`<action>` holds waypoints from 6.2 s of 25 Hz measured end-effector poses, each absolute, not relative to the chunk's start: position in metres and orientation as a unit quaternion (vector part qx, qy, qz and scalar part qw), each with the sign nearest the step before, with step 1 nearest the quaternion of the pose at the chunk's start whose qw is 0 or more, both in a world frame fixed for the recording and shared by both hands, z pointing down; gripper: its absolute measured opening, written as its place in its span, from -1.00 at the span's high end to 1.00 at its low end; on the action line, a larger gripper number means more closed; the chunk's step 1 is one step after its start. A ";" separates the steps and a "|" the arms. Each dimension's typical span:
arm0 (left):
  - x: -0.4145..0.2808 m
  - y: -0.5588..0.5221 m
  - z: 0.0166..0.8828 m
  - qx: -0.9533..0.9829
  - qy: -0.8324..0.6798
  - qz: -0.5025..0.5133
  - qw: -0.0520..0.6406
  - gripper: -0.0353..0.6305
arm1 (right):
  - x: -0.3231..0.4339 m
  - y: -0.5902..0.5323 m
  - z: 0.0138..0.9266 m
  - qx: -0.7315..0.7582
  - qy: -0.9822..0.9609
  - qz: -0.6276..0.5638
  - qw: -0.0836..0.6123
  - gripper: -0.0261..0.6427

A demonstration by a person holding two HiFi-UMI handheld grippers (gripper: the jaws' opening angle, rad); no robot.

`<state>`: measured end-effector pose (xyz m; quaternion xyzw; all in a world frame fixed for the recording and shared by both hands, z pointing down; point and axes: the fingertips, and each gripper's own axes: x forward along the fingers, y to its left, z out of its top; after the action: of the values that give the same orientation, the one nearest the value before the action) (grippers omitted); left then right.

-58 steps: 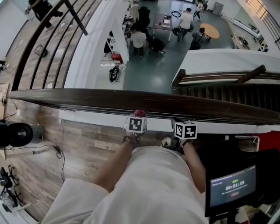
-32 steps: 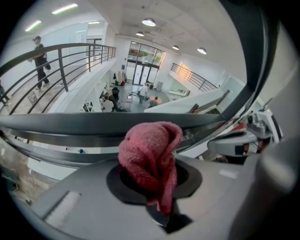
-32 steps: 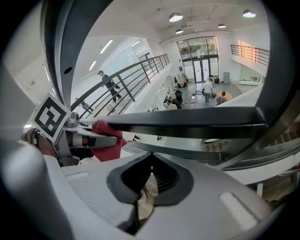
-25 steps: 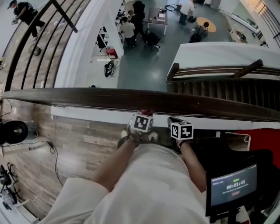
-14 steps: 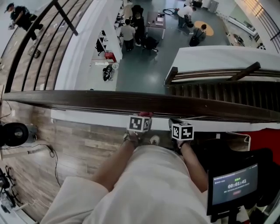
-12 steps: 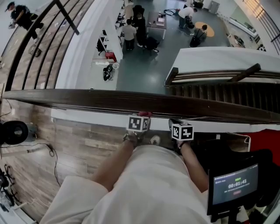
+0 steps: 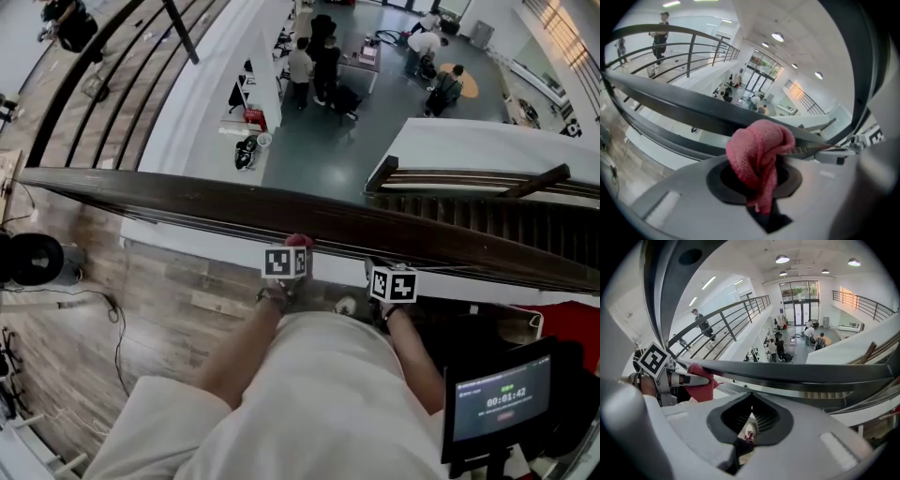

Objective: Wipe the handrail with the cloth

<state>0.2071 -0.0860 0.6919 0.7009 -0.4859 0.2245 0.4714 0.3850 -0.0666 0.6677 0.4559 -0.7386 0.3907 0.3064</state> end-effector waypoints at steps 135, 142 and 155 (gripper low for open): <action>0.447 -0.070 0.680 0.776 -0.359 0.306 0.419 0.64 | 0.538 -0.036 0.668 0.485 -0.714 0.414 0.289 0.91; 0.392 -0.073 0.681 0.756 -0.391 0.294 0.436 0.64 | 0.492 -0.038 0.670 0.466 -0.722 0.412 0.303 0.91; 0.297 -0.082 0.686 0.737 -0.419 0.285 0.448 0.64 | 0.417 -0.051 0.662 0.466 -0.733 0.399 0.296 0.91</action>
<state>0.2970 -0.0823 0.6857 0.7367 -0.4189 0.2853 0.4477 0.4171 -0.0507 0.6624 0.4657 -0.7326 0.3987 0.2958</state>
